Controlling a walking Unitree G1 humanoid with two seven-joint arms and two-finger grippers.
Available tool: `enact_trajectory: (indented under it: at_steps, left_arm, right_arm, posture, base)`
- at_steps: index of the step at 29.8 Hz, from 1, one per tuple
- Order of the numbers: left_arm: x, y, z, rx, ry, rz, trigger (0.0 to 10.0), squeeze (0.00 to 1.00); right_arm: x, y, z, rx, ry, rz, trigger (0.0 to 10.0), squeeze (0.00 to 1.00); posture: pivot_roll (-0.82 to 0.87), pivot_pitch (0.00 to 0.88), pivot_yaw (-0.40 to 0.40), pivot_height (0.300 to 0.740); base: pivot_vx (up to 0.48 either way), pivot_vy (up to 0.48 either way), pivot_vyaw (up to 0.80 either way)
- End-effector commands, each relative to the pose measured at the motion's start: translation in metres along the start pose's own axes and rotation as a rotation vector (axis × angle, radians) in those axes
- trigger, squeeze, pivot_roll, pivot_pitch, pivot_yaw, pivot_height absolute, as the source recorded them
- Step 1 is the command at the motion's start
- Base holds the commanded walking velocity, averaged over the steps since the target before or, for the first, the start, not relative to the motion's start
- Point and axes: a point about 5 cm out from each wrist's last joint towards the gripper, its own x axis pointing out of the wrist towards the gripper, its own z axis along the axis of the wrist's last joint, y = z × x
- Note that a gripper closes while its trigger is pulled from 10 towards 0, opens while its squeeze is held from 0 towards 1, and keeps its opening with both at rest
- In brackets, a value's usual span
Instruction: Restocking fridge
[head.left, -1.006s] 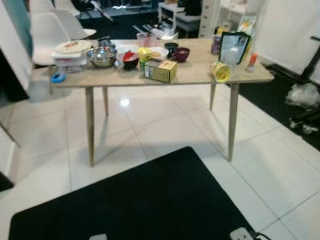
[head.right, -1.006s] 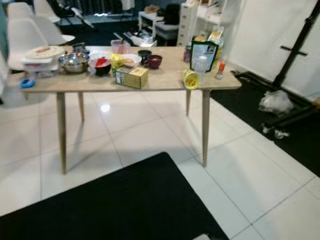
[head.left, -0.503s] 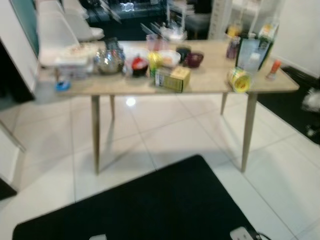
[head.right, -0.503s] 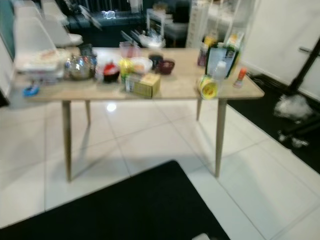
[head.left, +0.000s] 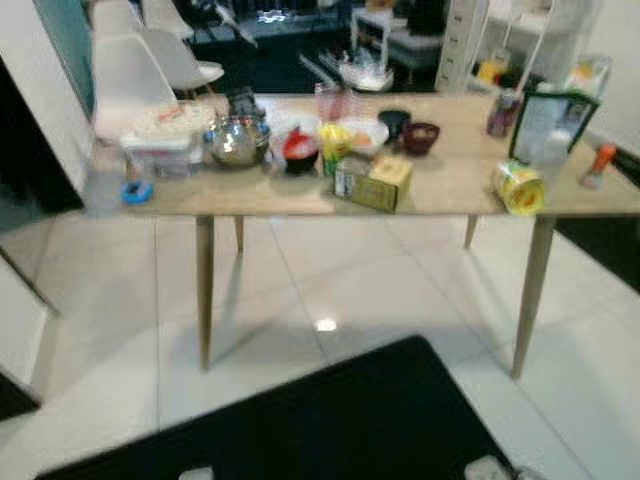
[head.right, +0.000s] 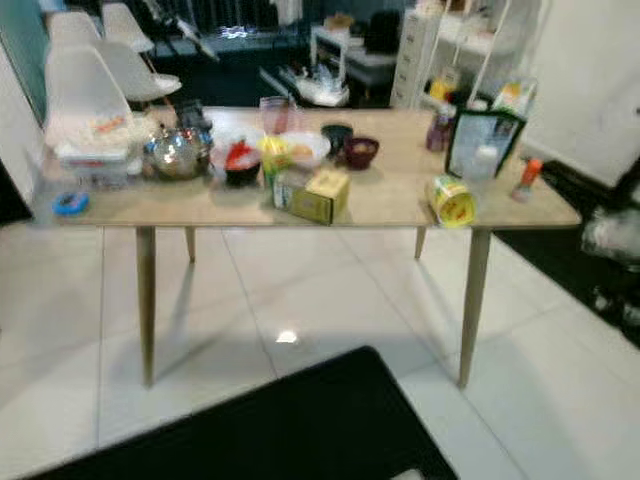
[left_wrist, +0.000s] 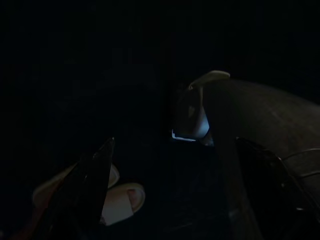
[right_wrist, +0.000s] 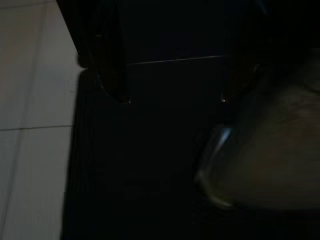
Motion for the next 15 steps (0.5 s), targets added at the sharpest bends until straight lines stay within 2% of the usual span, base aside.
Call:
enact_trajectory:
  at_steps: [1, 15]
  left_arm:
    - [0.0000, -0.0008, -0.0019, 0.008, 0.012, -0.003, 10.0, 0.00]
    - [0.0001, -0.0011, -0.0021, 0.006, 0.013, -0.004, 10.0, 0.00]
  right_arm:
    - [-0.0009, -0.0050, -0.0021, 0.014, 0.007, -0.013, 10.0, 0.00]
    - [-0.0012, -0.0064, -0.0022, 0.016, 0.008, -0.016, 10.0, 0.00]
  posture:
    - [-0.03, 0.000, -0.001, 0.740]
    - [-0.03, 0.000, -0.004, 0.740]
  base:
    - [0.289, 0.000, 0.00]
    - [0.292, 0.000, 0.00]
